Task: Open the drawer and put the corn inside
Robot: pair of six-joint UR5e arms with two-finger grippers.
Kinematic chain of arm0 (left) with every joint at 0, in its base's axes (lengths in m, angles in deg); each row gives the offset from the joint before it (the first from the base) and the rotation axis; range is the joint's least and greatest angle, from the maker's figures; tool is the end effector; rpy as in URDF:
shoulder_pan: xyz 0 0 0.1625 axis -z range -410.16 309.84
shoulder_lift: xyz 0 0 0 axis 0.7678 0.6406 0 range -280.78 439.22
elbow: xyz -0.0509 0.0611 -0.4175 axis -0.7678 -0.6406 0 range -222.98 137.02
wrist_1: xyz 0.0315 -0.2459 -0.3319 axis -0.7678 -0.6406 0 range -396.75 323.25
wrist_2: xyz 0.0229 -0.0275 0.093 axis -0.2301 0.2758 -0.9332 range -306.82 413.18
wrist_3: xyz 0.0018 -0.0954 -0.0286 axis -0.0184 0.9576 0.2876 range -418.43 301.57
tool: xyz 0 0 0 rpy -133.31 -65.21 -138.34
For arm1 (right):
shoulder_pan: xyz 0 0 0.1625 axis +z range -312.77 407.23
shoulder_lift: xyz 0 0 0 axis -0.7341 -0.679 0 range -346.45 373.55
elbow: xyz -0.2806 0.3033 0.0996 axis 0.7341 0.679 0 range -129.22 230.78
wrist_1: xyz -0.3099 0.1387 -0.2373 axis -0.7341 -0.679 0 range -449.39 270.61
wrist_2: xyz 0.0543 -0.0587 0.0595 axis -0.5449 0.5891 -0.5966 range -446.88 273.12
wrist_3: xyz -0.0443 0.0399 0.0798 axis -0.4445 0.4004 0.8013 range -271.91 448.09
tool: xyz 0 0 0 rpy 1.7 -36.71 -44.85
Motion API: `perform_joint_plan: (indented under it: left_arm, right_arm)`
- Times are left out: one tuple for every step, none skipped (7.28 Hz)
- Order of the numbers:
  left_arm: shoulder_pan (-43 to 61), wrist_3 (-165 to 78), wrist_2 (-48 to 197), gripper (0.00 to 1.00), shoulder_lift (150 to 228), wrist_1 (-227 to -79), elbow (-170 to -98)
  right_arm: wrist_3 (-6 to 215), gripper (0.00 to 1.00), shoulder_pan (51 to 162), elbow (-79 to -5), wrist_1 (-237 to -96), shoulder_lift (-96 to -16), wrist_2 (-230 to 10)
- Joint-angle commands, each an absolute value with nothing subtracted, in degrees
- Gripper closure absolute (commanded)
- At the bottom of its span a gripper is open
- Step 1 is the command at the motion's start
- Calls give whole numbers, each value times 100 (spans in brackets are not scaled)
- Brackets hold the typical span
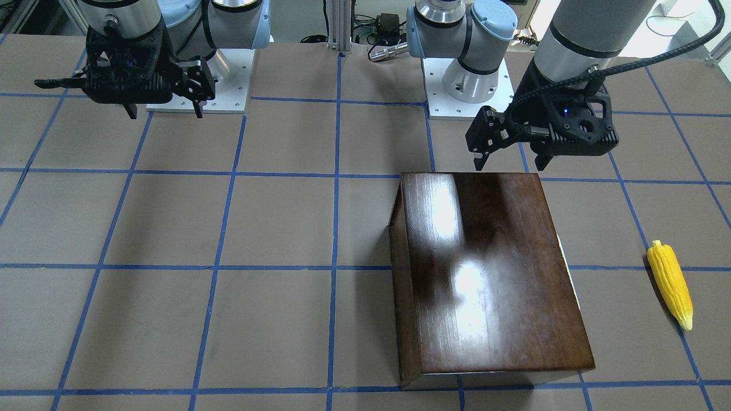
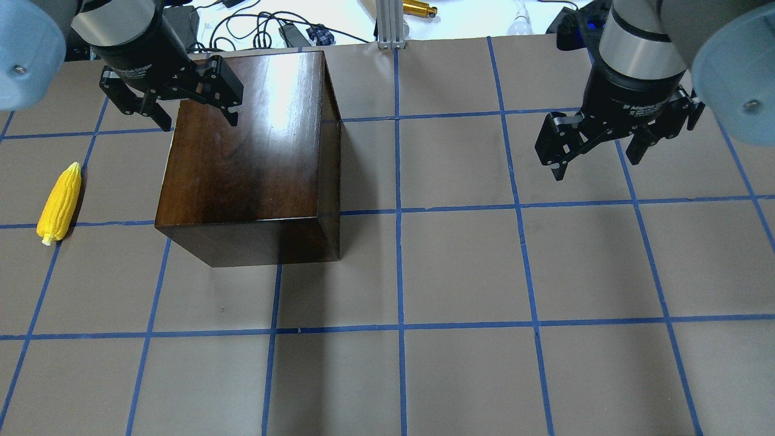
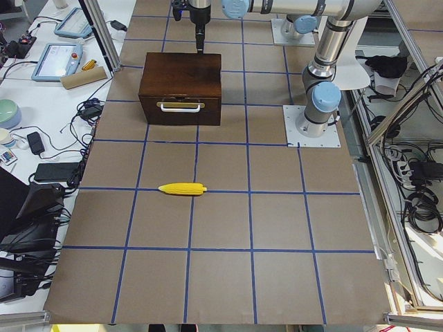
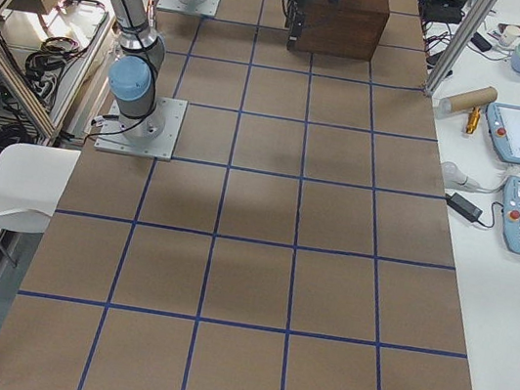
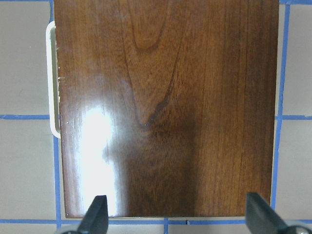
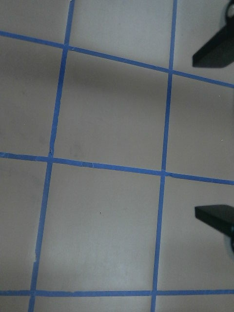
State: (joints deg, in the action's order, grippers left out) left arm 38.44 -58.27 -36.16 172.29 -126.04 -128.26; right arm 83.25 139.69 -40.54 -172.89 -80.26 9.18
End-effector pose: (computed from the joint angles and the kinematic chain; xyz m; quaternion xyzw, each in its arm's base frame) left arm -0.1218 -0.5217 0.5028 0.0135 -0.9997 0.0206 0.0055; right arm 0.1423 -0.4503 0.4978 0.0653 -0.9958 -0.0361 0.0521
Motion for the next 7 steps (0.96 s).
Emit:
perform_joint_plan:
  left_arm:
    - [3843,-5826,-3594,0,17229,-12604,-12815]
    - [3843,-5826,-3611,0,17212,-12613,-12841]
    - [3826,-5826,-3603,0,17203,-12613,-12850]
    - [3826,-5835,-3603,0,17194,-12613,-12850]
    - [3826,-5835,-3603,0,17186,-12613,-12850]
    - [3826,-5835,-3603,0,17185,-12613,-12876]
    - [3826,-5835,-3603,0,17185,-12613,-12868]
  right_arm:
    - [8334,0,13969,-4054,-17289,-8023,918]
    - [8326,0,13969,-4054,-17289,-8032,918]
    - [8334,0,13969,-4054,-17289,-8023,918]
    - [8326,0,13969,-4054,-17289,-8032,918]
    - [8325,0,13969,-4054,-17289,-8032,918]
    - [8325,0,13969,-4054,-17289,-8023,918]
    - [8325,0,13969,-4054,-17289,-8032,918]
